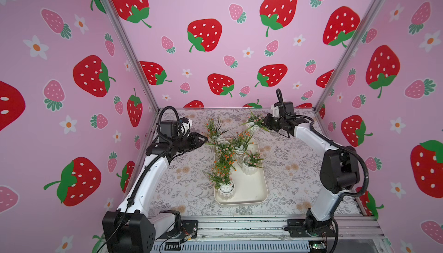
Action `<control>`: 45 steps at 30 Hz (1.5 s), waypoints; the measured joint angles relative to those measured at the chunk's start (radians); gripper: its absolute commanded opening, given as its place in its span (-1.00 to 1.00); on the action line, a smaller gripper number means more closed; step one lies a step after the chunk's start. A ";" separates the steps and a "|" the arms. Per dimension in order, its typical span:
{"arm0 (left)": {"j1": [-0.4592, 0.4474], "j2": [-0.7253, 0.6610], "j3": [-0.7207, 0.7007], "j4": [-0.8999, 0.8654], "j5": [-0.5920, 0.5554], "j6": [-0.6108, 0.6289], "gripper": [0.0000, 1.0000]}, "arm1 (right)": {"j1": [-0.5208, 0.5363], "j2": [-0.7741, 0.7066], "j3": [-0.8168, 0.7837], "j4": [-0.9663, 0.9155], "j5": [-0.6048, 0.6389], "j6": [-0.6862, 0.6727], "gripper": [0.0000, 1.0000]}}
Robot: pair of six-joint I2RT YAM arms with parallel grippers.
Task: Put the potted gypsophila into the storage box
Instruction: Place the baby's breath potted plant at the storage box.
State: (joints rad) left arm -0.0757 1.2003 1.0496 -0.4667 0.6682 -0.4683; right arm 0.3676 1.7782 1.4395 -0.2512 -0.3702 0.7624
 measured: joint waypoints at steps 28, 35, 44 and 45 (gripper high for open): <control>-0.209 -0.093 -0.007 0.024 0.012 0.074 -0.19 | -0.012 -0.543 -0.171 -0.341 -0.138 -0.246 -1.00; -0.285 -0.170 -0.052 0.064 -0.047 0.118 -0.19 | -0.012 -0.598 -0.172 -0.467 -0.205 -0.338 -1.00; -0.365 -0.257 -0.125 0.132 -0.150 0.195 -0.20 | -0.001 -0.670 -0.222 -0.592 -0.288 -0.439 -1.00; -0.376 -0.266 -0.134 0.135 -0.161 0.208 -0.20 | 0.001 -0.682 -0.232 -0.608 -0.293 -0.448 -1.00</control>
State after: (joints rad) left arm -0.4519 0.9344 0.9154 -0.3313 0.5076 -0.2607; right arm 0.3687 1.0962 1.2076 -0.8589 -0.6632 0.3141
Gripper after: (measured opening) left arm 0.402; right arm 0.101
